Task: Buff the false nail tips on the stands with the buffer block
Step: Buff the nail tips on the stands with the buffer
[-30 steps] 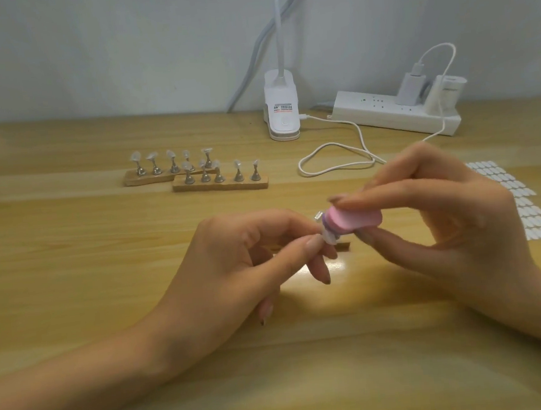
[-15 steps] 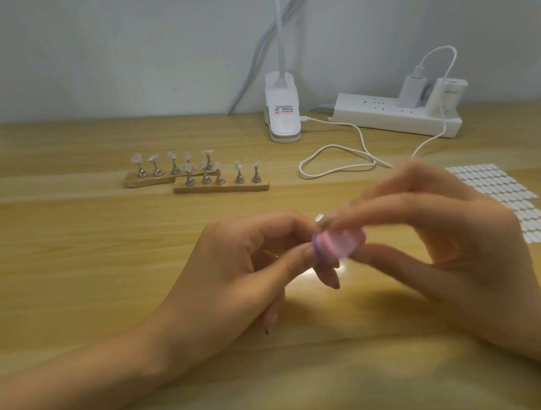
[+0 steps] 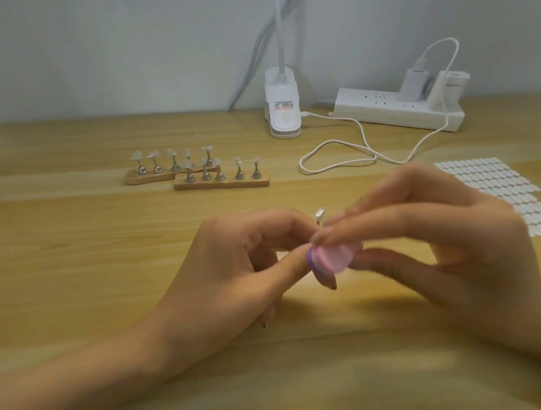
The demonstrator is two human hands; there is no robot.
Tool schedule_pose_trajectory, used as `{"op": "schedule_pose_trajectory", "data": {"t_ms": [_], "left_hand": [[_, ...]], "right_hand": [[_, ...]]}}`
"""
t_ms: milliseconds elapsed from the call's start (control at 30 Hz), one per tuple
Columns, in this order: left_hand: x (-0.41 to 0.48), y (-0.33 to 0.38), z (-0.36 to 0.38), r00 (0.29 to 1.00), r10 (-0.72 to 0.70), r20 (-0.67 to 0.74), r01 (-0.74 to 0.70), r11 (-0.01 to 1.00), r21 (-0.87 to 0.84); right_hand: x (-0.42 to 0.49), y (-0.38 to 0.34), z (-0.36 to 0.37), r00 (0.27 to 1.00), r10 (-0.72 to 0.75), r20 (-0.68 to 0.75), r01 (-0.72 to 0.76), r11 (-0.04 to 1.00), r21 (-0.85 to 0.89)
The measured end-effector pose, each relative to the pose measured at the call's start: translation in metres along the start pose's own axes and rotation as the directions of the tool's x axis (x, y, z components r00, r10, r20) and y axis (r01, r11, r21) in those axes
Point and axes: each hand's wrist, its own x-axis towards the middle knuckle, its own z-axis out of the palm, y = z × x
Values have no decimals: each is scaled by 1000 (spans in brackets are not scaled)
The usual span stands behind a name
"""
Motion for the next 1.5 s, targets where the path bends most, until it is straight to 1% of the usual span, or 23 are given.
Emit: {"op": "schedule_pose_trajectory", "data": {"t_ms": [100,200,333,433,533,633,667,767,867,967,1067,1167,1267,1400,1500], "left_hand": [[0,0,-1,999,-32,-17,31,998,-49],[-1,2,-1,1000,-1,-19,1,1000,1],[-2,2,-1,999,-18,-38,17,1000,-20],[-2,4,-1,999,-3,-38,2,1000,-11],[-2,3,-1,999,-7,-32,7,1000,-10],[-2,4,-1,1000,0,-16,0,1000,-7],[-1,3,-1,1000,-3,-20,3,1000,-11],[-2,3,-1,1000,-5,-20,5,1000,-19],[-1,3,-1,999,25,-23,-25,1000,2],[-1,2,-1,1000,22,-20,-23,1000,-6],[-1,3,0,999,52,-8,-51,998,44],[0,2,-1,999,43,-24,-42,999,34],[0,4,0,997,77,-4,-76,995,69],[0,2,-1,999,33,1,-33,999,0],[1,0,-1,999,54,7,-54,999,6]], "right_hand": [[1,-1,-1,999,34,-13,-35,999,-18],[0,-3,0,999,-35,18,35,999,-38],[1,-1,-1,1000,16,-17,-17,999,-42],[0,-3,0,999,-39,13,40,998,-42],[0,-1,-1,1000,15,-25,-16,999,-49],[0,0,0,999,-45,12,46,997,-54],[0,0,0,999,-45,14,46,997,-55],[-1,1,-2,1000,0,-21,-1,999,-39],[-1,0,0,999,-41,13,41,998,-38],[-1,1,-2,1000,-7,-10,6,1000,-25],[0,2,-1,999,-37,25,38,999,-20],[0,3,-2,1000,25,-9,-25,1000,3],[1,3,-2,1000,-15,22,14,999,33],[1,3,-3,999,33,2,-33,999,34],[0,3,-2,999,-11,36,9,999,38]]}}
